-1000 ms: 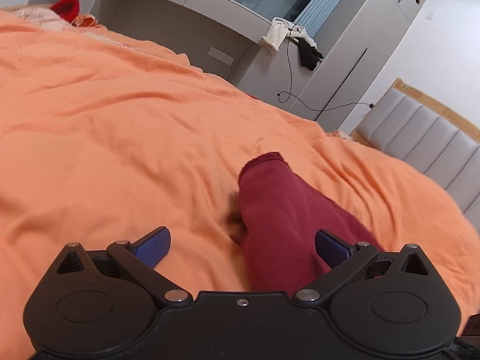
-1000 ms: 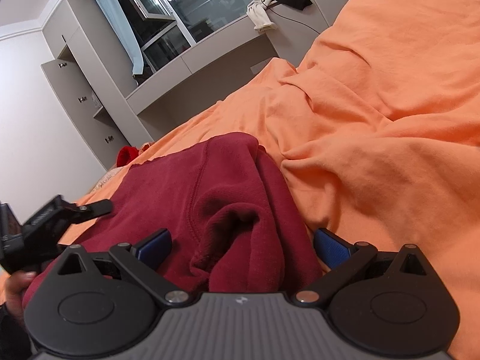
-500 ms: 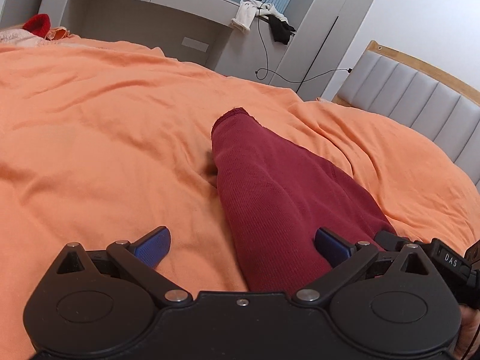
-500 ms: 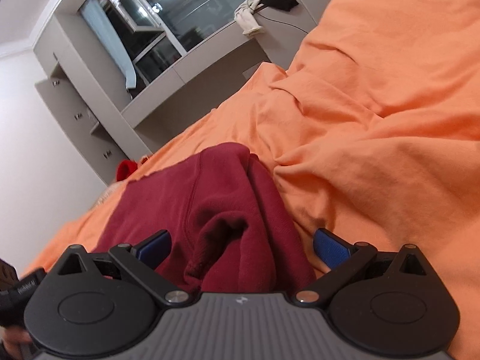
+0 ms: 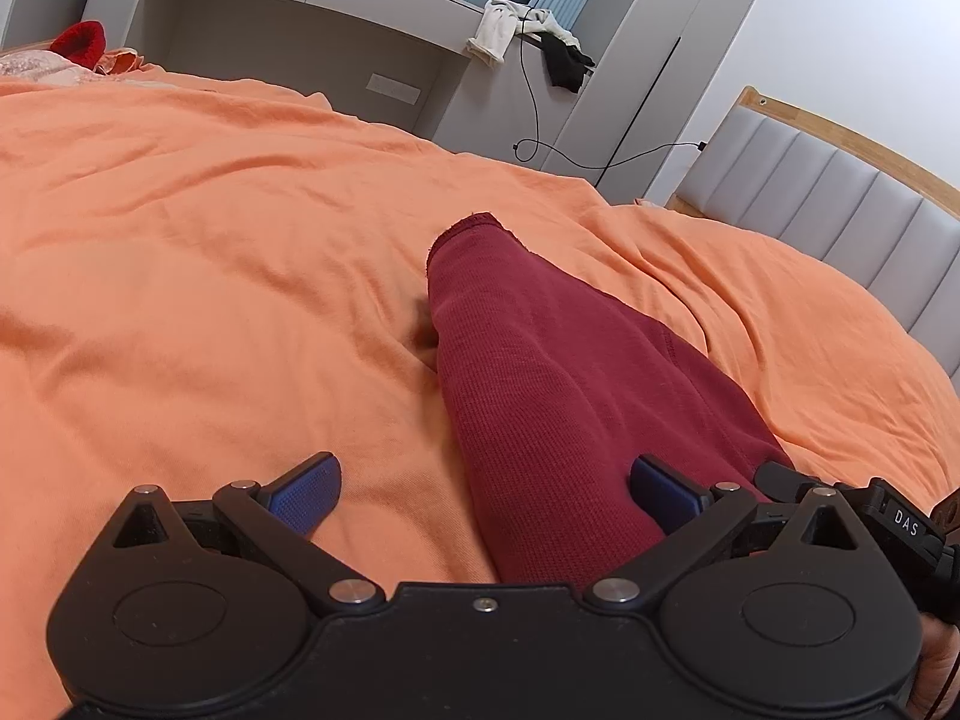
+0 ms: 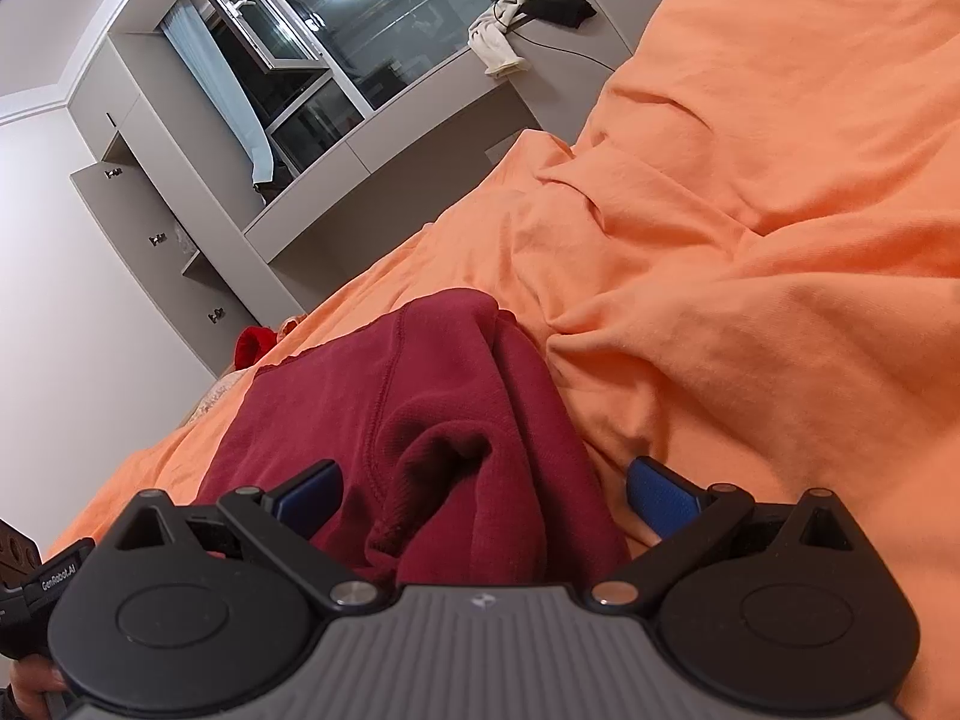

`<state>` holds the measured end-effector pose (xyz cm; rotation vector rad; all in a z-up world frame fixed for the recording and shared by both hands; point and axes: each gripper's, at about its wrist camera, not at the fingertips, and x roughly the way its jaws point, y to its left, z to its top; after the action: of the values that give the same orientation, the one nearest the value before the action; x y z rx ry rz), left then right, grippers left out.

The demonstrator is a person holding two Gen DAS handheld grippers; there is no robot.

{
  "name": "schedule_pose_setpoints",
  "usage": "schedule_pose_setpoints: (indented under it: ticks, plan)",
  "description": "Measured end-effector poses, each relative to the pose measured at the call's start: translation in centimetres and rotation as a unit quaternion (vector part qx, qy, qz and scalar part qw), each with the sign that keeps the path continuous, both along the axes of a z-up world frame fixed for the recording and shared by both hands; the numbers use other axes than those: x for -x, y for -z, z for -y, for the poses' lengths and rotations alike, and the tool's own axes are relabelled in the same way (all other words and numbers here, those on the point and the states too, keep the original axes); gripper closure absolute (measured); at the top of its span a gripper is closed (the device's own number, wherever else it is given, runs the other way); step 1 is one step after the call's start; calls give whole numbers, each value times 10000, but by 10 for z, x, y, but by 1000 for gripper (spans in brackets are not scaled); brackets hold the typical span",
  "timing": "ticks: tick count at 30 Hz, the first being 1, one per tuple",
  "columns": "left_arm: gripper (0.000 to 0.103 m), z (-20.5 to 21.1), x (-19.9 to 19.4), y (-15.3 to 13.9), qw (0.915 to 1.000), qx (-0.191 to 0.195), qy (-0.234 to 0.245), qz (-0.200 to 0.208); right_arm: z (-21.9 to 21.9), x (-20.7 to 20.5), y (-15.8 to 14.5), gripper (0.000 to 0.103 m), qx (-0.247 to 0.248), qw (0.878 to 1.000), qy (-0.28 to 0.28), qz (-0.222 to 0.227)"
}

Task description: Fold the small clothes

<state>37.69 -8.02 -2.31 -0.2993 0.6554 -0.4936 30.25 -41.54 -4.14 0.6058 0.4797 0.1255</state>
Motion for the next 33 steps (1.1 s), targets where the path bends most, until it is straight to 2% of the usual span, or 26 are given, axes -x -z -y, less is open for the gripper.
schedule_pose_setpoints:
  ticks: [6,12,16,19,21,23,28,33]
  plan:
    - [0,0,0,0,10000,-1,1,-1,-2,0,-1,0,89,9999,0,-61]
    - [0,0,0,0,10000,1,4,-7,-6,-5,-9,0,248,9992,-53,-302]
    - [0,0,-2,-1,10000,-8,14,-71,-1,-9,-14,0,-118,9989,12,-456]
    - [0,1,-7,-2,9998,-20,61,-206,0,-12,-18,10,-294,9985,103,-455]
    - [0,2,-12,-5,9994,-53,120,-322,-3,-13,-21,28,-153,9988,157,-449]
    - [1,1,-15,-6,9991,-54,132,-405,-7,-15,-22,37,-32,9989,112,-449]
    - [7,9,-14,-10,9988,-232,212,-384,-24,-12,-27,43,579,9977,-27,-339]
    - [26,15,-15,-11,9983,-193,399,-380,-32,-9,-30,53,877,9959,-108,-203]
